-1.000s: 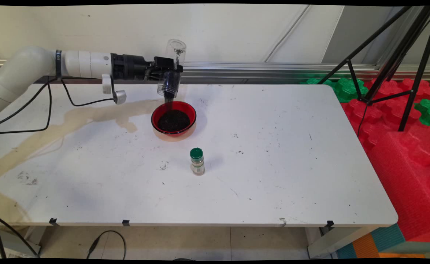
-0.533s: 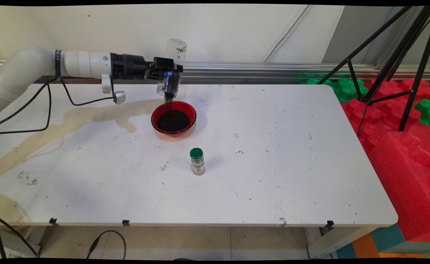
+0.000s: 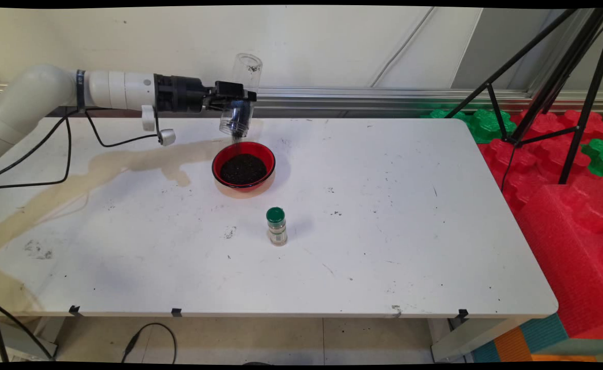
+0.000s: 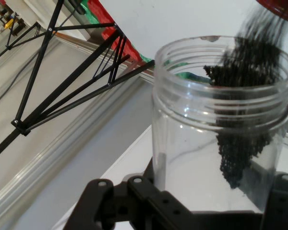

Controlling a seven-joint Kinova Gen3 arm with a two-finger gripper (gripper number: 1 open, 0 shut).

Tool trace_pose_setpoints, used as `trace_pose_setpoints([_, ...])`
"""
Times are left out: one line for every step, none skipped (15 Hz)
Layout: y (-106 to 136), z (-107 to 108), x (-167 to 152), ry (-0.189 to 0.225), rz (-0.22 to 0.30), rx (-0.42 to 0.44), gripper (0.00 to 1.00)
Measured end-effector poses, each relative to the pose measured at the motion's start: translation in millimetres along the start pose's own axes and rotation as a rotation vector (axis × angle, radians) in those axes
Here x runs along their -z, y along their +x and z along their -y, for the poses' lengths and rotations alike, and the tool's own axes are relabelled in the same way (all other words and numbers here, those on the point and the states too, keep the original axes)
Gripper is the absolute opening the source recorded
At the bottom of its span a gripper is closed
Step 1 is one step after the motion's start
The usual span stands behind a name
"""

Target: Pour the black seasoning powder in the red bowl

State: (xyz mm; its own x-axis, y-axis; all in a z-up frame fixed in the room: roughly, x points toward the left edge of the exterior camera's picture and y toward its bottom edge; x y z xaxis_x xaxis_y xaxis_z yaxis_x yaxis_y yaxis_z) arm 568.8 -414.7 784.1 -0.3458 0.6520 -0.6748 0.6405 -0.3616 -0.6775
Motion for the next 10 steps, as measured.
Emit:
trace_pose_setpoints([0.1,0.2,0.2,0.001,0.0,-0.008,0.0])
trace_pose_setpoints([0.1,0.3,0.3,0.002,0.0,-0.013,0.0])
trace_pose_setpoints([0.1,0.5,0.6,0.003,0.0,-0.021,0.0])
trace_pose_setpoints([0.0,0.7,0.8,0.004,0.0,-0.03,0.0])
trace_pose_setpoints([0.0,0.9,1.1,0.005,0.001,-0.039,0.0])
trace_pose_setpoints([-0.1,1.2,1.4,0.007,0.002,-0.047,0.0])
trace_pose_setpoints([-0.1,1.4,1.6,0.008,0.002,-0.052,0.0])
trace_pose_setpoints([-0.1,1.8,2.0,0.009,0.003,-0.061,0.0])
trace_pose_setpoints([-0.1,2.0,2.2,0.011,0.003,-0.068,0.0])
trace_pose_setpoints([-0.1,2.5,2.5,0.013,0.004,-0.077,0.0])
